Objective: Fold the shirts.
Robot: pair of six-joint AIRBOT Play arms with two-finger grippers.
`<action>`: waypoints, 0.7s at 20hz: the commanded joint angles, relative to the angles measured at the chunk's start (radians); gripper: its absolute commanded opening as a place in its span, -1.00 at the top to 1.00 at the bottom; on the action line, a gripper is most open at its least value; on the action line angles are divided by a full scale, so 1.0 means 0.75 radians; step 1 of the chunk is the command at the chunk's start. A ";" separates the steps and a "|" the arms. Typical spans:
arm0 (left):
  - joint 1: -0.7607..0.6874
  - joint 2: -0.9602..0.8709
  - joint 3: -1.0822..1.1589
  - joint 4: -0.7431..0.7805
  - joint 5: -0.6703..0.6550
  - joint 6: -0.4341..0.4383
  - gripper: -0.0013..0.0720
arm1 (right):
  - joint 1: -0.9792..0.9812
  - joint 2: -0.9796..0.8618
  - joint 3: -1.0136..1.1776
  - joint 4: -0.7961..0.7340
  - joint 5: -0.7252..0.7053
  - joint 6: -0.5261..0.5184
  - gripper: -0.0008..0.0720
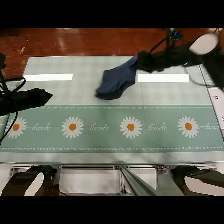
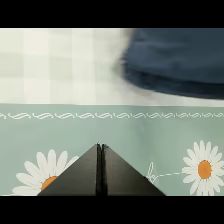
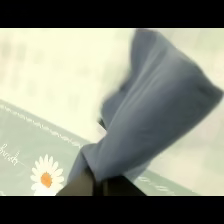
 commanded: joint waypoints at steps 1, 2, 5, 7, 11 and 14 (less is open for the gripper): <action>-0.004 0.000 -0.001 -0.010 0.003 0.001 0.91 | -0.187 -0.001 0.298 -0.091 0.327 0.049 0.92; -0.004 0.000 -0.001 -0.013 0.003 0.001 0.91 | -0.260 0.003 0.344 -0.091 0.395 0.059 0.92; -0.004 0.001 -0.001 -0.014 0.009 0.001 0.91 | -0.476 0.062 0.380 -0.071 0.497 0.108 0.92; -0.004 0.001 -0.001 -0.014 0.043 0.001 0.91 | -0.620 0.125 0.380 -0.073 0.578 0.116 0.92; -0.004 0.000 0.000 -0.015 0.115 0.000 0.91 | -0.889 0.241 0.379 -0.292 0.778 0.173 0.92; -0.004 0.000 -0.001 -0.015 0.141 0.001 0.91 | -1.062 0.311 0.379 -0.496 0.953 0.172 0.92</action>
